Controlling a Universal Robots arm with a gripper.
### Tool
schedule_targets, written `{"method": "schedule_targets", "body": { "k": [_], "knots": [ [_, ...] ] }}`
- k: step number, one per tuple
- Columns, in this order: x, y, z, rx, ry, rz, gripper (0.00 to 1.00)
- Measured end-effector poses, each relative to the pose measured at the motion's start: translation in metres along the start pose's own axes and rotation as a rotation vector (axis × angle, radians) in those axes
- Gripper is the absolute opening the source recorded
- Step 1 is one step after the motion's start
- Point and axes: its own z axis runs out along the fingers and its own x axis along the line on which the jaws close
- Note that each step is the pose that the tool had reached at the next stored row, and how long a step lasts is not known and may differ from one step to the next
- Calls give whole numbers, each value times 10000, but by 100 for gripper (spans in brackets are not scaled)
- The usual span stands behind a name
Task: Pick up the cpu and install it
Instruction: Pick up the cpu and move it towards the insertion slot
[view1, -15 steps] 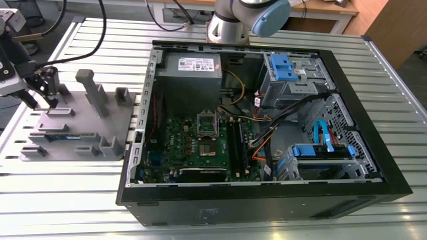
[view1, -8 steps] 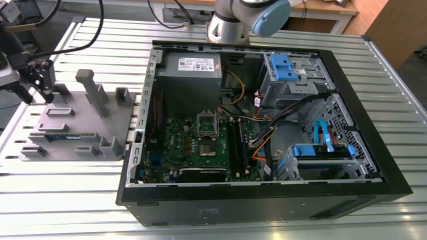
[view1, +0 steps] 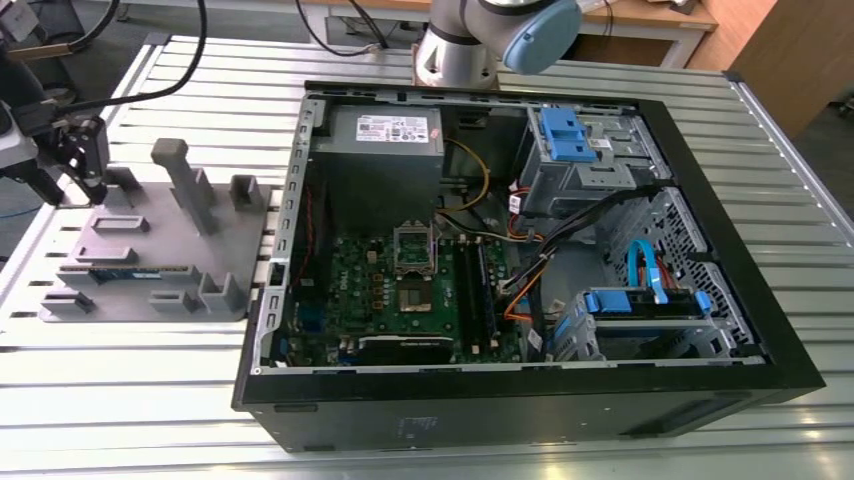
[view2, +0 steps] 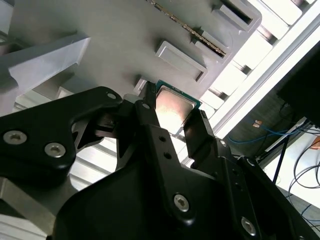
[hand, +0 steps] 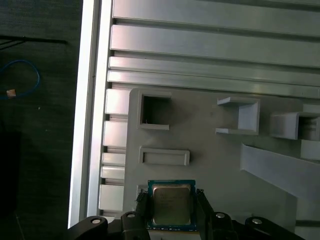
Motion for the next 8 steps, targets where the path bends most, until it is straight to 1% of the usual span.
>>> {"method": "schedule_targets", "body": {
  "k": [2,4,8],
  "knots": [
    [-1,0,-28,0,-1,0,47],
    [-3,0,-70,0,-1,0,47],
    [-6,0,-179,-1,-2,0,47]
  ]
}}
